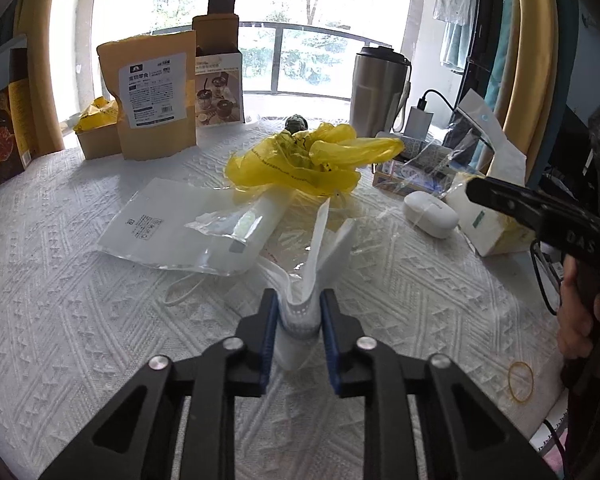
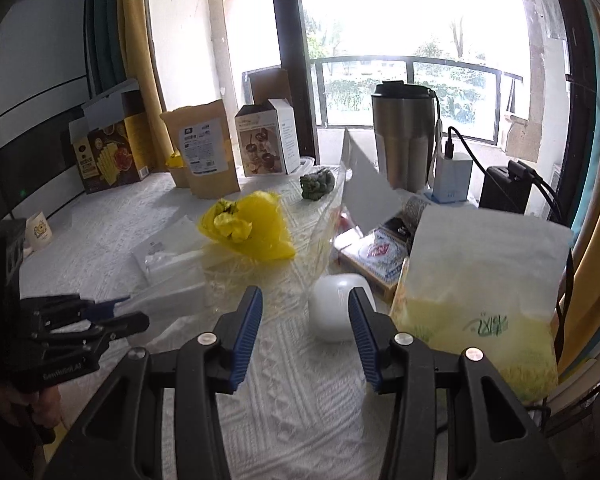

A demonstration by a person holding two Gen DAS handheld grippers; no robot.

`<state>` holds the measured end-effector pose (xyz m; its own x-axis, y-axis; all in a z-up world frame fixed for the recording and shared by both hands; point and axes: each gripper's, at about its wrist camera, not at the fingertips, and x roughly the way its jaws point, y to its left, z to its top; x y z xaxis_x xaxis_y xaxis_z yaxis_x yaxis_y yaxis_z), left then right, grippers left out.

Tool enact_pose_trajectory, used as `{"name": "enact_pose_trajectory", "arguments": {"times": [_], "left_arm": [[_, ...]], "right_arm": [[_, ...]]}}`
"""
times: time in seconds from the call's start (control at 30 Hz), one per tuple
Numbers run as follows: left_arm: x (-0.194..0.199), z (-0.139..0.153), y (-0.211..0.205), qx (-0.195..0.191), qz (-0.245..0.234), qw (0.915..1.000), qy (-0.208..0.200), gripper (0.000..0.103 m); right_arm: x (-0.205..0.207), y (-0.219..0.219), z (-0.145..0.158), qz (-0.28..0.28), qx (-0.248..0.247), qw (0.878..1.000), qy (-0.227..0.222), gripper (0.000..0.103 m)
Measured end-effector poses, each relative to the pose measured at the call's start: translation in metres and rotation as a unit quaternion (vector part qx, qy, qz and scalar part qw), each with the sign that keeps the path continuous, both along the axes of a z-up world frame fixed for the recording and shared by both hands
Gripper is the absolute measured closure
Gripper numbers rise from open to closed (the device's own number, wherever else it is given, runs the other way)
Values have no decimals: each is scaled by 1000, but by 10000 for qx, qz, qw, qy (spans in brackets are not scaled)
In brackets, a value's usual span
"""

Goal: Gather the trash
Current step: 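Grasp the white plastic wrapper on the table with the left gripper, then grasp the clear plastic sheet with the right gripper while the left gripper holds the wrapper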

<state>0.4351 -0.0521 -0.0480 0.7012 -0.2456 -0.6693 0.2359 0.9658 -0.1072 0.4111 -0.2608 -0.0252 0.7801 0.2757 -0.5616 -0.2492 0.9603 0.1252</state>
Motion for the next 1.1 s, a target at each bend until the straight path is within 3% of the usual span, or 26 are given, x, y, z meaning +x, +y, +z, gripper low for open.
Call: {"name": "enact_pose_trajectory", "arguments": {"times": [0.37,0.43,0.53,0.73,0.97,1.1], "left_arm": [[-22,9,-2,-67,-242,9995,-188,90],[-28,14,-1,-84,-244,9994,-249,90],[-38,21,2,-140,-202,9992,-326,90],[-60,36,8,-170,-150,9985,-498,90],[-82,45,21,-130,38,9976,-677,90],[-90,46,40,-102,346,9962,-797,90]], "right_arm": [[16,7,-4,-121,151,9998,-89,63],[16,8,-4,-179,52,9998,-119,94],[7,7,-1,-226,-33,9995,-221,100],[-16,4,13,-275,-81,9988,-397,101],[-12,5,3,-307,-13,9995,-67,101],[2,10,-5,-279,-11,9996,93,77]]}}
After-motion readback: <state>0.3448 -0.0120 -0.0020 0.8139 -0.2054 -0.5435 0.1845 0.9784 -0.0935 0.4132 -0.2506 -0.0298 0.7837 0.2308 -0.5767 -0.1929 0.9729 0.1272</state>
